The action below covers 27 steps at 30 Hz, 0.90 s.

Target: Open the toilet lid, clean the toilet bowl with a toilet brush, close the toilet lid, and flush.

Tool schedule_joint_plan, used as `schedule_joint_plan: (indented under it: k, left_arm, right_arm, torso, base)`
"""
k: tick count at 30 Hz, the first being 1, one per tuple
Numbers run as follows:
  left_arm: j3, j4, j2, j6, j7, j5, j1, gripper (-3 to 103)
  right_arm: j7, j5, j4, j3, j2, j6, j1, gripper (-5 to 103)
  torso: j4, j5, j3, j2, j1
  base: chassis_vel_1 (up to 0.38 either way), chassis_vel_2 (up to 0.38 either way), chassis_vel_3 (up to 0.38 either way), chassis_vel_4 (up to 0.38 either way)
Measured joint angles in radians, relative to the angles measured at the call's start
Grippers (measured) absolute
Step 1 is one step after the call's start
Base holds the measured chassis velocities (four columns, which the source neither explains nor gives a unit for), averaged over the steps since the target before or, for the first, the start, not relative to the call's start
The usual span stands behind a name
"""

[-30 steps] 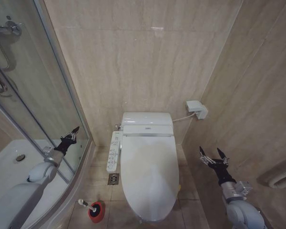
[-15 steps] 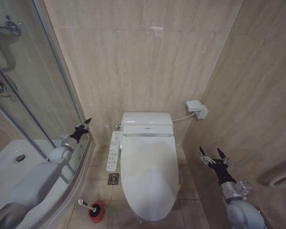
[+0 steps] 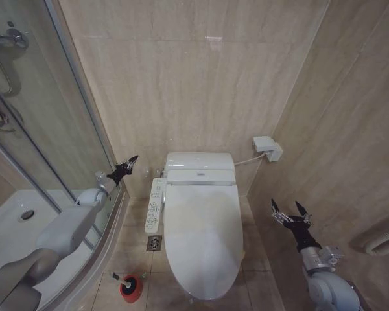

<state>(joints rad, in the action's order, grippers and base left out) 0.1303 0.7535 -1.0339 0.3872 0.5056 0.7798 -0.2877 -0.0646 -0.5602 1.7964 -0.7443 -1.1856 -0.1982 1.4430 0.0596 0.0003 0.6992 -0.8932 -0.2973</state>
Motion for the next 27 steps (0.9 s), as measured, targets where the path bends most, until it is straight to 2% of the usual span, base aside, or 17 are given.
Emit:
schedule_joint_plan:
  k: [3,4,12,20,27]
  left_arm:
    - [-0.003,-0.043,-0.011,0.005,0.077,-0.006,0.012,0]
    - [-0.003,-0.043,-0.011,0.005,0.077,-0.006,0.012,0]
    - [-0.032,-0.139,-0.041,0.022,0.195,-0.052,0.031,0]
    - [-0.030,-0.203,-0.058,0.036,0.263,-0.073,0.061,0]
    - [-0.013,-0.240,-0.088,0.047,0.277,-0.083,0.085,0]
  right_arm:
    - [0.000,0.000,0.000,0.000,0.000,0.000,0.000,100]
    - [0.000,0.000,0.000,0.000,0.000,0.000,0.000,100]
    - [0.000,0.000,0.000,0.000,0.000,0.000,0.000,100]
    - [0.000,0.000,0.000,0.000,0.000,0.000,0.000,100]
    - [0.000,0.000,0.000,0.000,0.000,0.000,0.000,100]
  torso:
    - [-0.0002,-0.0002,0.000,0.000,0.000]
    - [-0.0002,-0.0002,0.000,0.000,0.000]
    - [-0.0002,-0.0003,0.000,0.000,0.000]
    - [-0.0002,-0.0002,0.000,0.000,0.000]
    - [0.0000,-0.0002,0.000,0.000,0.000]
  base:
    - [0.000,0.000,0.000,0.000]
    - [0.000,0.000,0.000,0.000]
    - [0.000,0.000,0.000,0.000]
    - [0.000,0.000,0.000,0.000]
    - [0.000,0.000,0.000,0.000]
